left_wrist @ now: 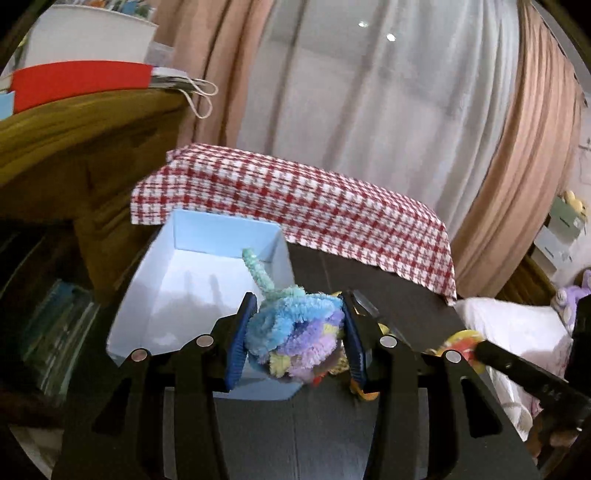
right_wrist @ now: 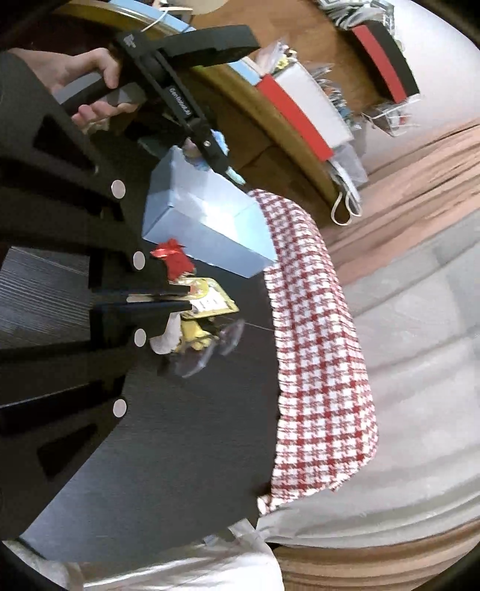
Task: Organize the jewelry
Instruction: 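Carry the flower into the blue box with the left tool while the right tool drops the badge in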
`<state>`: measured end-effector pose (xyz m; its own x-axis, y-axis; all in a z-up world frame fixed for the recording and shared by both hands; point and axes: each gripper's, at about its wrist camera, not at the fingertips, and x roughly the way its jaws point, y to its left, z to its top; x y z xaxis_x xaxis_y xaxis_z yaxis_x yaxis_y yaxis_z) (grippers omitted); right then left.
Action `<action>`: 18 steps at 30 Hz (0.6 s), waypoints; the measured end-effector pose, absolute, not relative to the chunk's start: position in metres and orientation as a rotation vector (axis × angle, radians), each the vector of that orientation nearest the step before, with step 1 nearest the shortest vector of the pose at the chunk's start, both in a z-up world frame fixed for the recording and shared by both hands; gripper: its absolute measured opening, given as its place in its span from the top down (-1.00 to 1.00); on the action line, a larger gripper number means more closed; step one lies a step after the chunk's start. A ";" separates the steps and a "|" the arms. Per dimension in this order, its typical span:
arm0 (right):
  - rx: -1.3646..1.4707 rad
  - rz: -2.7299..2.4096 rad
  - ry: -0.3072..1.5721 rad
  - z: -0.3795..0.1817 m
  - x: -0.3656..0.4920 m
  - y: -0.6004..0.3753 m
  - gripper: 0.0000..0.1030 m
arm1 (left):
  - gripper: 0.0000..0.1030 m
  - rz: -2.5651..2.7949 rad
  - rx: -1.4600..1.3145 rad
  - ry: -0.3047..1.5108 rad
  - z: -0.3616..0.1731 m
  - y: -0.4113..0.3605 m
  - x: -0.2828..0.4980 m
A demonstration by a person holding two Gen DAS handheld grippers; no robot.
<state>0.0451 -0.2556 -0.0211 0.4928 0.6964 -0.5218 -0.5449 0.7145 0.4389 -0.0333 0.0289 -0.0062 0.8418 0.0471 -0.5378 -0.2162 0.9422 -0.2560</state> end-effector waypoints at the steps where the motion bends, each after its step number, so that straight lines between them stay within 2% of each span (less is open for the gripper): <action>1: 0.231 0.761 0.730 -0.019 0.046 -0.257 0.91 | 0.12 0.146 -0.322 0.554 -0.006 0.032 -0.033; 18: 0.229 0.767 0.580 0.063 0.070 -0.247 0.92 | 0.12 0.255 -0.307 0.485 0.032 0.080 -0.004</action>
<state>0.0702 -0.2470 0.0633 0.5740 0.7091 -0.4095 -0.5867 0.7050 0.3984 -0.0039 0.0796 0.0318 0.8546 0.1665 -0.4919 -0.3107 0.9229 -0.2274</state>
